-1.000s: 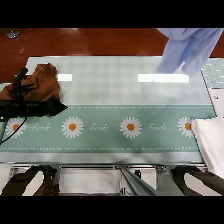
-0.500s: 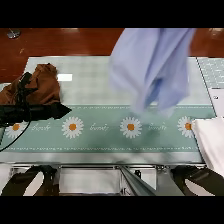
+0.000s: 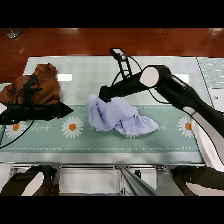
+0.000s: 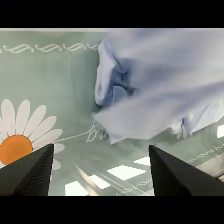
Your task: Fold the shirts.
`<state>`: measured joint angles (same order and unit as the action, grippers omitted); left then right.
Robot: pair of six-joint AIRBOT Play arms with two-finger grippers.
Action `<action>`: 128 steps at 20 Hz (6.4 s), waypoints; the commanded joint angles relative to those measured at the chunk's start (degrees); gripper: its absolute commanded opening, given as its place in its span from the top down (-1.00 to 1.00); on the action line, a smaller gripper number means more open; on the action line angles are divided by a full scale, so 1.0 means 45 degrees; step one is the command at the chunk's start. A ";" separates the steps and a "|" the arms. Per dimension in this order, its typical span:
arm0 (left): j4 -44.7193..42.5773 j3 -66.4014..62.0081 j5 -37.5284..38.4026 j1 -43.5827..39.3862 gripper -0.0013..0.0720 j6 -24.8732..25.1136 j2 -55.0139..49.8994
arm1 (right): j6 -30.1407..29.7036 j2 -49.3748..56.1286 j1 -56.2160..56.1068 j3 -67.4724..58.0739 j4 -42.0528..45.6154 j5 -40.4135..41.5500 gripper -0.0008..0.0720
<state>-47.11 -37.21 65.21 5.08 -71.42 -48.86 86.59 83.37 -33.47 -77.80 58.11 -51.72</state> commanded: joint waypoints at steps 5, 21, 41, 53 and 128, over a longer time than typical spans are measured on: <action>-0.2089 0.0724 0.0952 -0.0024 -0.95 -0.0996 -0.1093 | -0.0646 -0.1253 0.6251 -0.1248 0.2739 -0.5192 -0.74; 0.5236 0.0457 -0.4779 -0.4609 0.91 0.2531 -0.5377 | -0.0529 -0.6203 0.8038 1.1220 -0.0121 -0.1593 -0.74; 0.4410 -0.8772 -0.3016 0.0257 0.91 0.2467 -0.1807 | -0.1491 -0.3036 0.7480 -0.6853 0.1885 -0.3079 0.91; -0.2594 -1.4022 0.0690 0.4133 0.91 -0.0413 0.2812 | -0.0957 -0.9641 0.7480 -0.8548 0.4852 -0.5727 0.91; 0.0151 0.2803 0.1083 0.5765 0.91 0.1768 -0.3249 | -0.1302 -0.5246 1.2376 1.0860 0.1715 -0.4206 -0.73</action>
<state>-46.46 -24.56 70.04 31.07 -63.57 -63.44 80.64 57.21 25.80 -29.39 65.63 -70.28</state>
